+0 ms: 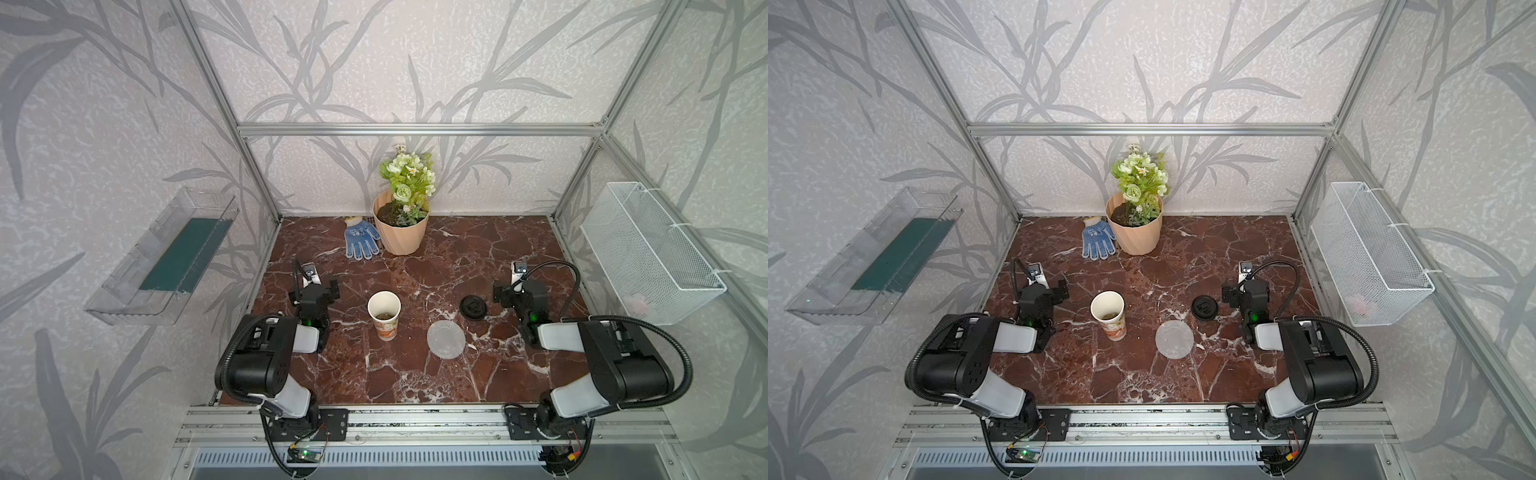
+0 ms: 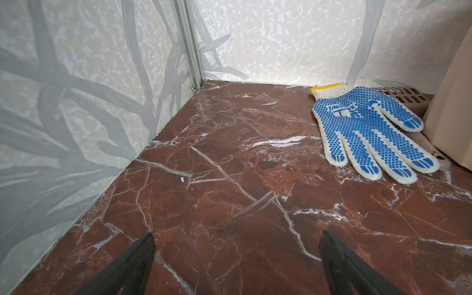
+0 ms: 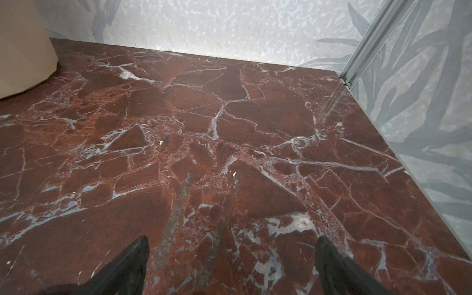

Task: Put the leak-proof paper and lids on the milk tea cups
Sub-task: Pick up the leak-proof paper from the center of the board.

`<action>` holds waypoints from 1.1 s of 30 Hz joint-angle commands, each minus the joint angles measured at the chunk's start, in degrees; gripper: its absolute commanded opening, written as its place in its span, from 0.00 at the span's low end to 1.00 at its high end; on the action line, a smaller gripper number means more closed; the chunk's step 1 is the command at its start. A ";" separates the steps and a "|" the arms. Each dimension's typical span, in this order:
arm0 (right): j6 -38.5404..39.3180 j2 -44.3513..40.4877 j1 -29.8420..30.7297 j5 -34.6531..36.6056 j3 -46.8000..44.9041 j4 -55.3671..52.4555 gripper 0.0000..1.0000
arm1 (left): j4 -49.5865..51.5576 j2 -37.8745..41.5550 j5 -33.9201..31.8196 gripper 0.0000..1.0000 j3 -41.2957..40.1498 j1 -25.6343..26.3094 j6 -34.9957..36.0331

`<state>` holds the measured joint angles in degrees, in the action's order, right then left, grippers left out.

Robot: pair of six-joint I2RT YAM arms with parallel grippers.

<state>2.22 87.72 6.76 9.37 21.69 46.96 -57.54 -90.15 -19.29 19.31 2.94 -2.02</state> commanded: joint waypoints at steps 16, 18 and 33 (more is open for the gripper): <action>-0.50 0.43 -0.34 -0.31 0.81 2.52 0.99 | 1.35 -0.09 1.97 0.99 1.73 -1.49 -0.35; -0.54 0.43 -0.35 -0.31 0.80 2.52 0.99 | 1.19 -0.11 1.87 0.99 1.70 -1.53 -0.35; -4.31 -25.86 0.91 -2.03 7.26 -28.36 0.95 | 26.18 38.15 2.64 0.99 1.71 1.19 -5.00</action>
<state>1.19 69.47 7.05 8.36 23.46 33.50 -46.59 -61.14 -17.69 14.63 3.70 -3.57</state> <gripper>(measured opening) 0.954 0.992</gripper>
